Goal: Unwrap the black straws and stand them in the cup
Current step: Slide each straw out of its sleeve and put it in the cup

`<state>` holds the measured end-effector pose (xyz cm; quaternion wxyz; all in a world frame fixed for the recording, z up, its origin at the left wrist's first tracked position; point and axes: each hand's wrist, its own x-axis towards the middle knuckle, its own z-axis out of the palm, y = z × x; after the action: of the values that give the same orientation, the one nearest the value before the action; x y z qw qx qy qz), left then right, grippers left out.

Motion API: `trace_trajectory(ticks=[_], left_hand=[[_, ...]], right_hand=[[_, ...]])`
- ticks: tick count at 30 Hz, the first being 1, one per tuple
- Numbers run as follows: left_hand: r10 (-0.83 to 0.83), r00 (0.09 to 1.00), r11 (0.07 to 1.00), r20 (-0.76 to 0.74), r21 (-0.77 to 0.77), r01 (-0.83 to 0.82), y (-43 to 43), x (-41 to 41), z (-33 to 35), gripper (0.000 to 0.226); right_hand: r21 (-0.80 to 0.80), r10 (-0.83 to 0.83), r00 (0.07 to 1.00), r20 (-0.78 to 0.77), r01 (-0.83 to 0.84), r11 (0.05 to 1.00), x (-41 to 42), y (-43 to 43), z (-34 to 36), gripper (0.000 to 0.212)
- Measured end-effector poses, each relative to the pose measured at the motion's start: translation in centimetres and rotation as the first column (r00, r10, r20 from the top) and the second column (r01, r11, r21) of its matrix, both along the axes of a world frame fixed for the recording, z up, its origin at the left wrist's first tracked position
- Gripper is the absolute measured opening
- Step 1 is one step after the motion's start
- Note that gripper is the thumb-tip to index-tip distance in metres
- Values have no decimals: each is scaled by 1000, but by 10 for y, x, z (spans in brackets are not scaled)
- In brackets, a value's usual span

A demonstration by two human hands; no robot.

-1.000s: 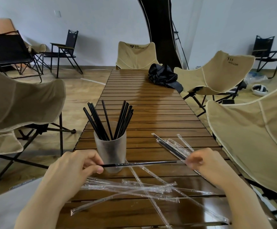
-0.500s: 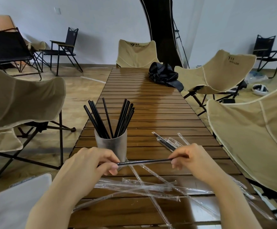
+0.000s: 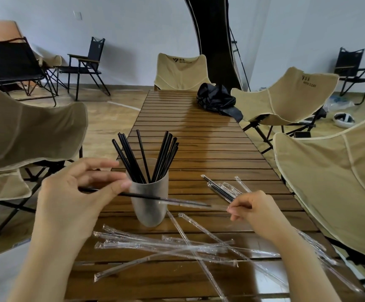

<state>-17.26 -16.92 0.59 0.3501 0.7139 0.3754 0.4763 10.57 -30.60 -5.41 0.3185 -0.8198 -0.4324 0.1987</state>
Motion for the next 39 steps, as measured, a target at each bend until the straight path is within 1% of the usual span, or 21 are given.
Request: trace_trajectory(ticks=[2, 3, 5, 7, 9, 11, 13, 16, 18, 22, 24, 27, 30, 32, 35, 37, 39], left_hand=[[17, 986, 997, 165, -83, -4, 1, 4, -3, 46], [24, 977, 994, 210, -112, 0, 1, 7, -4, 48], [1, 968, 988, 251, -149, 38, 0, 12, -6, 46], [-88, 948, 972, 305, -182, 149, -1, 15, -7, 43], [-185, 911, 935, 368, -220, 279, -3, 17, -7, 42], [-253, 903, 916, 347, -214, 339, -5, 20, -6, 35], [-284, 903, 910, 323, -206, 360, -8, 25, -9, 30], [-317, 875, 888, 366, -210, 409, -11, 35, -14, 31], [-338, 873, 894, 352, -170, 415, -13, 41, -15, 28], [-324, 887, 914, 329, -134, 384, -13, 46, -18, 25], [-341, 901, 915, 270, -124, 383, -14, 48, -19, 27], [-372, 905, 914, 206, -91, 396, -17, 52, -20, 25], [-301, 940, 952, 160, -16, 307, -14, 51, -20, 22], [-204, 963, 979, 173, 59, 197, -9, 46, -19, 20], [-88, 966, 991, 242, 118, 61, -3, 38, -17, 18], [-50, 954, 992, 297, 126, 13, 0, 34, -16, 18], [-22, 947, 986, 320, 161, -32, 0, 32, -13, 18]], right_hand=[[7, -2, 1000, -9, 2, 1000, 0, 0, 0, 17], [18, -3, 1000, -18, 3, 1000, 0, 0, 0, 17], [57, -9, 999, -47, 11, 998, 0, 1, 0, 18], [100, -24, 996, -81, 32, 994, -1, 2, 1, 17], [133, -28, 995, -94, 41, 990, -1, 1, 1, 18], [148, -21, 994, -105, 36, 988, -1, 1, 0, 19], [151, -6, 993, -117, 24, 988, -1, 2, 0, 18], [169, 15, 988, -153, 11, 985, -3, 5, -1, 18], [170, 39, 988, -151, -13, 985, -4, 6, -1, 20], [157, 113, 982, -150, -89, 984, -6, 6, -1, 19], [151, 157, 977, -146, -135, 979, -8, 7, 1, 18], [139, 200, 969, -146, -180, 974, -13, 9, 3, 18], [106, 195, 971, -139, -181, 978, -15, 10, 3, 17], [53, 150, 984, -101, -145, 988, -14, 10, 0, 15], [2, 94, 995, -46, -94, 996, -13, 10, -3, 21], [-10, 76, 997, -20, -76, 997, -12, 12, -5, 25], [-35, 60, 998, -3, -60, 998, -13, 12, -6, 25]])
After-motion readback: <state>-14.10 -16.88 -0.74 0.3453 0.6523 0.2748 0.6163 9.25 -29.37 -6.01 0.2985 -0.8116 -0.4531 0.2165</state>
